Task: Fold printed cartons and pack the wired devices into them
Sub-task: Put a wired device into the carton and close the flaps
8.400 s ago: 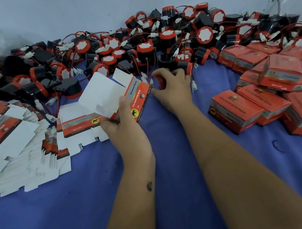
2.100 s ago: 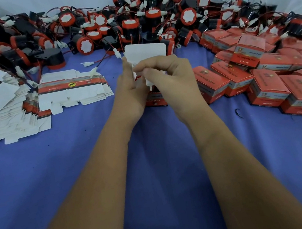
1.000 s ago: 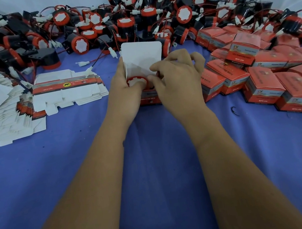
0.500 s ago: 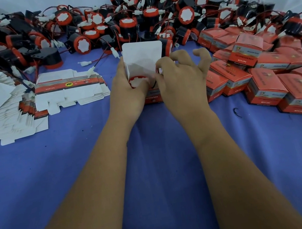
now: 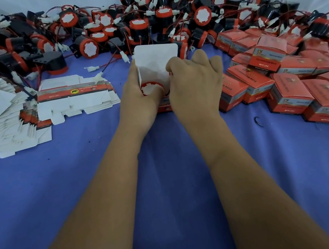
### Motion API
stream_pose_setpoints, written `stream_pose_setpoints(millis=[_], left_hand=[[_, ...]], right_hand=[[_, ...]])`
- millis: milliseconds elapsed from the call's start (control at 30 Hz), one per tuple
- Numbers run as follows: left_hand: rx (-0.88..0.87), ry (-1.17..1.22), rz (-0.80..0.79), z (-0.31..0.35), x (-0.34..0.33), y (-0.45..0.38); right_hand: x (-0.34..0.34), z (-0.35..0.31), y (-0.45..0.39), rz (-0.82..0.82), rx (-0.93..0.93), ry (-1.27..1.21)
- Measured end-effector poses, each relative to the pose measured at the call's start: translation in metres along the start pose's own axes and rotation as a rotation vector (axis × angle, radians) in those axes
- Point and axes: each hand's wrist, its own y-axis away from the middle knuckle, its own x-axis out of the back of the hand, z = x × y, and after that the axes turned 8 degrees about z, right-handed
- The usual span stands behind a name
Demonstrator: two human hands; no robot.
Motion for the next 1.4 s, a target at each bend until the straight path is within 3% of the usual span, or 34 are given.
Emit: stream_pose_setpoints(millis=[133,267,400,567,667,767,867,933,1200,1300,1400], left_hand=[[-0.01,-0.006,0.008,0.0,0.0,0.0],[0.025,0.003,0.012,0.001,-0.001,0.0],[0.073,0.062,0.052,0.003,-0.001,0.0],[0.076,0.058,0.08,0.003,-0.002,-0.001],[0.09,0.029,0.091,0.001,-0.001,-0.003],[0.096,0.003,0.11,0.001,-0.002,-0.004],[0.07,-0.013,0.118,0.001,-0.003,-0.003],[0.056,-0.027,0.123,0.002,-0.003,-0.003],[0.025,-0.023,0.056,-0.001,-0.005,-0.006],[0.02,-0.02,0.03,0.0,-0.003,-0.006],[0.146,0.291,-0.076,0.005,0.002,-0.005]], right_hand=[[-0.002,0.0,0.002,0.069,-0.017,-0.137],[-0.006,0.0,0.005,-0.09,-0.11,-0.29],[-0.005,0.0,0.012,-0.07,-0.217,-0.462],[0.002,0.008,0.013,-0.164,-0.196,-0.688],[0.008,0.007,0.014,-0.019,-0.364,-0.917],[0.007,0.011,0.012,0.163,-0.606,-0.953],[-0.001,0.016,0.011,-0.008,-0.745,-0.963],[-0.005,0.016,0.013,-0.105,-0.738,-1.016],[-0.012,0.016,0.017,-0.224,-0.461,-0.902],[-0.013,0.013,0.016,-0.268,-0.478,-0.91],[-0.014,0.012,0.015,-0.286,-0.463,-0.906]])
